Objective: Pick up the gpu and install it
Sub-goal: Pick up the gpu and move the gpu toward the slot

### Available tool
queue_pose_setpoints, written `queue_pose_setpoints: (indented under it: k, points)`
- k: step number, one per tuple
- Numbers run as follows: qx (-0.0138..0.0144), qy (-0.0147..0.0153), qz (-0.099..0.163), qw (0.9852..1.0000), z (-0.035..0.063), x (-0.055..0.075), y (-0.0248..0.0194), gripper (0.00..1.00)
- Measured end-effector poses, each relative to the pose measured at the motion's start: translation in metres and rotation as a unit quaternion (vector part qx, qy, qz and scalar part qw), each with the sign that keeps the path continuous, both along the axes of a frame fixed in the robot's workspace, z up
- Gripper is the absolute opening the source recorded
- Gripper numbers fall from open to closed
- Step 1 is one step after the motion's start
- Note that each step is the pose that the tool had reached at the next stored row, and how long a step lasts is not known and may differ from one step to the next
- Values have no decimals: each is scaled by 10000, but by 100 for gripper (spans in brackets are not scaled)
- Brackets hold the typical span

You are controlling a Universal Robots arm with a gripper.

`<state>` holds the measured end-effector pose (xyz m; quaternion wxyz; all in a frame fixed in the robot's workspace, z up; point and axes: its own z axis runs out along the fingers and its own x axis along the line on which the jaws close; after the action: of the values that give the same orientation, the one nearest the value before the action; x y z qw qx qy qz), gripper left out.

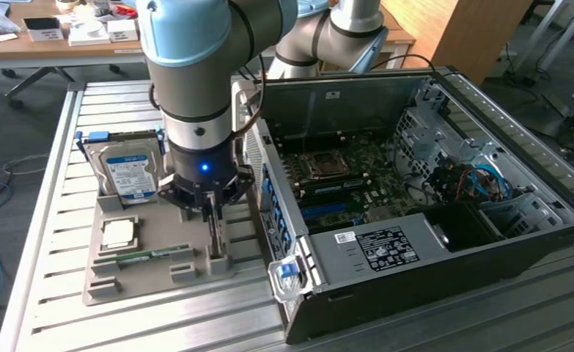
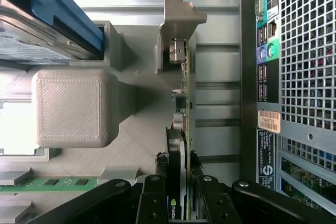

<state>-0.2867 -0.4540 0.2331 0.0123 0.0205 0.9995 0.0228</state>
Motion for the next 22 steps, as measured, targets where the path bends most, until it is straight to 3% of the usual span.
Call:
queue_pose_setpoints:
  k: [17, 22]
  points:
    - [-1, 1, 0, 10000, 472, 0, 0, 27]
    - [0, 0, 0, 10000, 554, 0, 0, 27]
